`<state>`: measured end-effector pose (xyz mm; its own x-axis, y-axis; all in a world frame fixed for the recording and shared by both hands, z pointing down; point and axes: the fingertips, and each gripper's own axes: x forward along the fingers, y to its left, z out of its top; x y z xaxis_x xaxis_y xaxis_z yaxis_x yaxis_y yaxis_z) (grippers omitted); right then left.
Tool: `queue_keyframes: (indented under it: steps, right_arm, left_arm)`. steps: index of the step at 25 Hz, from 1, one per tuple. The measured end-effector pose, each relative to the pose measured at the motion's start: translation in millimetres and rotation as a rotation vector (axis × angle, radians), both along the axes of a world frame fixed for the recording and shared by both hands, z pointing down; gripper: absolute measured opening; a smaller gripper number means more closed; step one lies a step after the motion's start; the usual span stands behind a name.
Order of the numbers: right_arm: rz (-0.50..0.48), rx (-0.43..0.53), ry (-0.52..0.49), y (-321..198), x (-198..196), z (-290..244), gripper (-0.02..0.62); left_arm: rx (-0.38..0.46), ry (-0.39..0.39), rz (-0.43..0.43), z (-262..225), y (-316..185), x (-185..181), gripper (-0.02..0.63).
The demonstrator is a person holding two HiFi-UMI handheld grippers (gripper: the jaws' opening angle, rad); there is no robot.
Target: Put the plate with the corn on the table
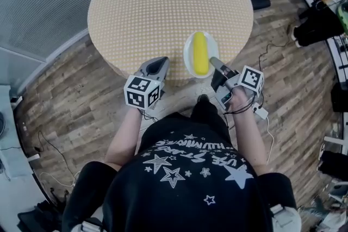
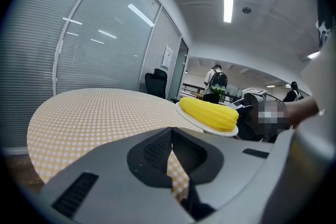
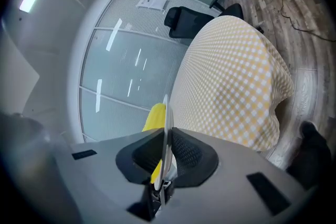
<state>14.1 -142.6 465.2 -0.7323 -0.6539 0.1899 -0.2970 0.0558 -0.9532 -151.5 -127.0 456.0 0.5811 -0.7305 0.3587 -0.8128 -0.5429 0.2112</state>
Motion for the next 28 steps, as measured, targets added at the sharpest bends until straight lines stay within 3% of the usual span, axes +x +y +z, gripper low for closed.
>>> queue_keyframes:
  steps: [9, 15, 28]
  right_arm:
    - [-0.084, 0.006, -0.023, -69, 8, 9, 0.042]
    - [-0.17, 0.006, -0.017, -122, 18, 13, 0.041]
    - [-0.285, -0.012, 0.009, -238, 42, 28, 0.043]
  left_arm:
    - [-0.008, -0.016, -0.137, 4, -43, -10, 0.008]
    - [-0.002, -0.066, -0.158, 1, -80, 16, 0.008]
    - [-0.034, -0.056, -0.309, -7, -168, 41, 0.008]
